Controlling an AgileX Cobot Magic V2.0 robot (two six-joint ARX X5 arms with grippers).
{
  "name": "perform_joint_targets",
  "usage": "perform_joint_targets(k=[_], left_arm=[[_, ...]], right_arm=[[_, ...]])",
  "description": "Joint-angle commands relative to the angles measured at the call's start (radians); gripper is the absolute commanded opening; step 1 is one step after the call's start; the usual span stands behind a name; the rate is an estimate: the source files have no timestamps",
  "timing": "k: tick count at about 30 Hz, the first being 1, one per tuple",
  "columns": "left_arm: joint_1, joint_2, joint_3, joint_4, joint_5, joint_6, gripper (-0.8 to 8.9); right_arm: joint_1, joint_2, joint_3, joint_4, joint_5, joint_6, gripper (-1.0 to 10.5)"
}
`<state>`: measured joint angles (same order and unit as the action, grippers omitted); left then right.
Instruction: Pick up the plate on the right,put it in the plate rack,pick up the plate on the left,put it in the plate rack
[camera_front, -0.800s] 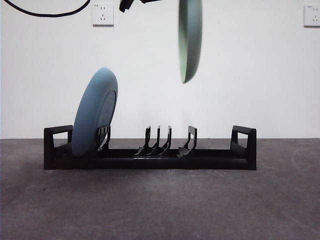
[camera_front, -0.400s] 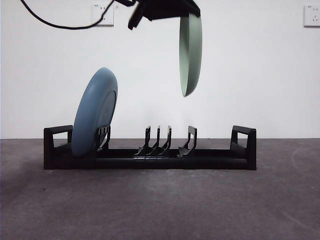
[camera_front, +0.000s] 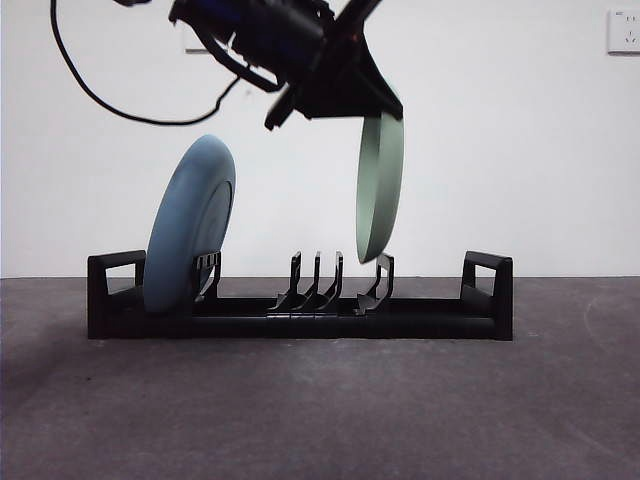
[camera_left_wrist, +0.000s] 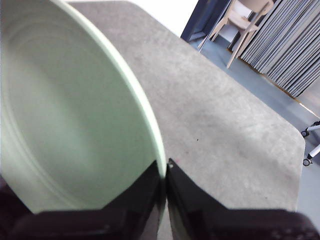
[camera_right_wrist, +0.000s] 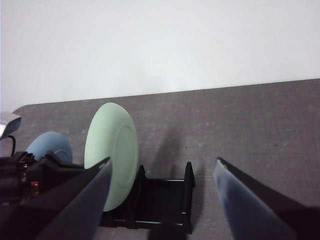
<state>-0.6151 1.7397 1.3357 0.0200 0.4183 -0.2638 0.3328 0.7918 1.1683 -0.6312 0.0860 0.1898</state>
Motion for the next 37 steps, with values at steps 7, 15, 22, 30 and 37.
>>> perform_joint_targets(k=[7,15,22,30,37], left_arm=[[-0.001,0.034,0.000,-0.025,-0.014,0.060,-0.09],[-0.002,0.044,0.000,-0.077,-0.049,0.085,-0.09],[-0.006,0.074,0.000,-0.084,-0.048,0.085,-0.04],[-0.008,0.097,0.000,-0.137,-0.046,0.089,0.15],[-0.007,0.093,0.001,-0.166,-0.045,0.089,2.92]], right_arm=[[-0.001,0.027,-0.004,0.002,0.001,-0.026,3.4],[-0.001,0.033,-0.004,0.002,0.001,-0.027,3.4],[-0.001,0.033,-0.004,0.002,0.001,-0.027,3.4],[-0.001,0.033,-0.004,0.001,0.000,-0.027,3.4],[-0.001,0.033,-0.004,-0.008,0.000,-0.026,3.4]])
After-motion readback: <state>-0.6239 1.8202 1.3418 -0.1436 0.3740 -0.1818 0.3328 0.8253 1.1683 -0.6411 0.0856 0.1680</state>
